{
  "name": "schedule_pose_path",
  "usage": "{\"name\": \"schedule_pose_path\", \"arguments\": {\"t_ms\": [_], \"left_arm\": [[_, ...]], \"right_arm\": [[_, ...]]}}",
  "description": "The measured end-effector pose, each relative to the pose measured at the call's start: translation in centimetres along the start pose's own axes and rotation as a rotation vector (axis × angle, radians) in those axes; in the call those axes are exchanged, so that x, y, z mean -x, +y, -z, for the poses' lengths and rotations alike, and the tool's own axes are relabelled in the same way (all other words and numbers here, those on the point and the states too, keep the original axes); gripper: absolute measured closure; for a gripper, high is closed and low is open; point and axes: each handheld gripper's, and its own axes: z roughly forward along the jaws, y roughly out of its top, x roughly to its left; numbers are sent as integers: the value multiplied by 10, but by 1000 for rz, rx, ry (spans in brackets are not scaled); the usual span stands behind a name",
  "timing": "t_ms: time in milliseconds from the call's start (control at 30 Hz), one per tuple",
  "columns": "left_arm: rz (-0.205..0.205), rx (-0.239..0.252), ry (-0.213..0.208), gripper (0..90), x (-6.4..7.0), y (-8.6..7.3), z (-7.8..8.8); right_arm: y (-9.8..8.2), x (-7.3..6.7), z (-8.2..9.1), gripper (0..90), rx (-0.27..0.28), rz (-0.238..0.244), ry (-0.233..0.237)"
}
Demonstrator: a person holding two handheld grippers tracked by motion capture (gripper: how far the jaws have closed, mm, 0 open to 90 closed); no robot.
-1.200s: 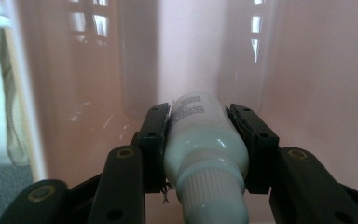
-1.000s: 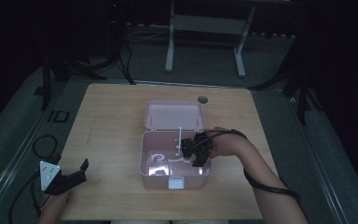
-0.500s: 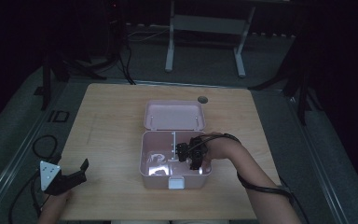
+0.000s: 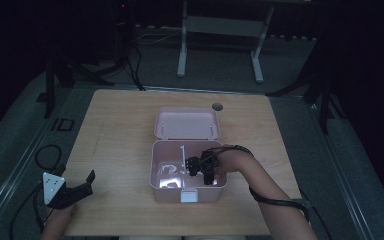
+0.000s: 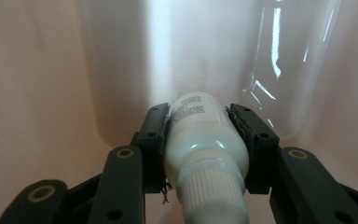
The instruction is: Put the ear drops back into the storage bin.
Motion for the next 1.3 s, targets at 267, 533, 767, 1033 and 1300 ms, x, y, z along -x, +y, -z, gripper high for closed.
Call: {"name": "schedule_pose_path", "arguments": {"t_ms": [267, 533, 767, 1033, 1300], "left_arm": [[-1, 1, -1, 3, 0, 0, 0], [-1, 1, 0, 3, 0, 0, 0], [-1, 0, 1, 3, 0, 0, 0], [-1, 0, 1, 3, 0, 0, 0], [0, -1, 1, 3, 0, 0, 0]], "right_arm": [[2, 2, -4, 589, -26, -24, 5], [1, -1, 1, 540, -23, -17, 15], [-5, 0, 22, 505, 28, -34, -4], [-12, -1, 43, 416, 71, -52, -26], [-24, 1, 62, 330, 130, -78, -44]]}}
